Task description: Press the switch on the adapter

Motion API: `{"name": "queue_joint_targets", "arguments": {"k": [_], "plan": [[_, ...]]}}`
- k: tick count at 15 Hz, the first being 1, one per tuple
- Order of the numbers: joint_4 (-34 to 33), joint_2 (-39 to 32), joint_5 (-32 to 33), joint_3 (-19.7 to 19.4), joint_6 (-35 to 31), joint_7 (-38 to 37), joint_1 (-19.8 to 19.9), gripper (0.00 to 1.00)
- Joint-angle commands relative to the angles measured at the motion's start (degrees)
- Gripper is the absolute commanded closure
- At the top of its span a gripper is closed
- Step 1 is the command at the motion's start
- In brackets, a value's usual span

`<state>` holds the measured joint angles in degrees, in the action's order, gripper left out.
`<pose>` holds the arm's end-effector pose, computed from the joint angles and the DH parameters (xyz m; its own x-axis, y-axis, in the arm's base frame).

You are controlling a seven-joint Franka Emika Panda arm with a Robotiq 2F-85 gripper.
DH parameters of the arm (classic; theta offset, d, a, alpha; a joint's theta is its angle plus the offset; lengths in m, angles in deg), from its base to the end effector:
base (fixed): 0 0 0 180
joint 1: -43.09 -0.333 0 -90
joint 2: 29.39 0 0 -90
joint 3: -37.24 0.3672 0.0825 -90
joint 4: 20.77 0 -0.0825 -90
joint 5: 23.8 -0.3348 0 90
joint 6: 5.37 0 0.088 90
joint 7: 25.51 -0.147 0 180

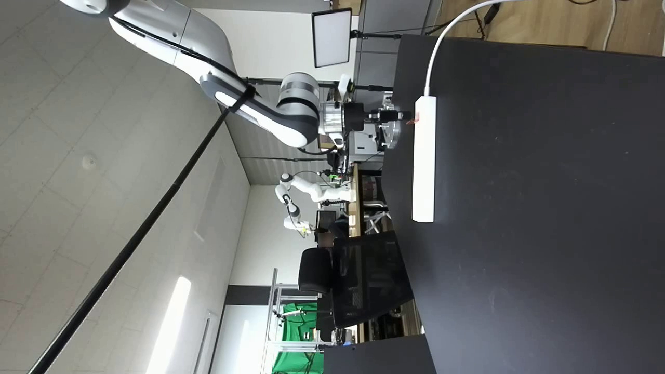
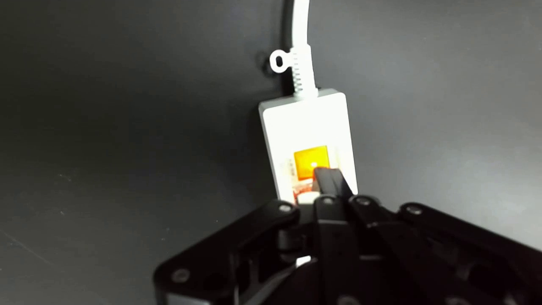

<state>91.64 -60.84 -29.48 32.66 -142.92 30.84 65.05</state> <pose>0.5373 -0.2617 0.2266 0.8972 0.4392 -0.0454 0.4335 -0.8957 -0.0989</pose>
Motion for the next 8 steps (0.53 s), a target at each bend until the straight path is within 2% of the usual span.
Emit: {"name": "queue_joint_targets", "arguments": {"k": [1, 7, 8], "plan": [[-1.18, -0.80, -0.78, 1.15, 0.18, -0.06, 0.71, 1.00], [-1.69, -1.49, 0.55, 0.33, 1.78, -2.15, -0.13, 1.00], [-0.11, -0.95, 0.38, 0.87, 0.23, -0.41, 0.32, 0.99]]}}
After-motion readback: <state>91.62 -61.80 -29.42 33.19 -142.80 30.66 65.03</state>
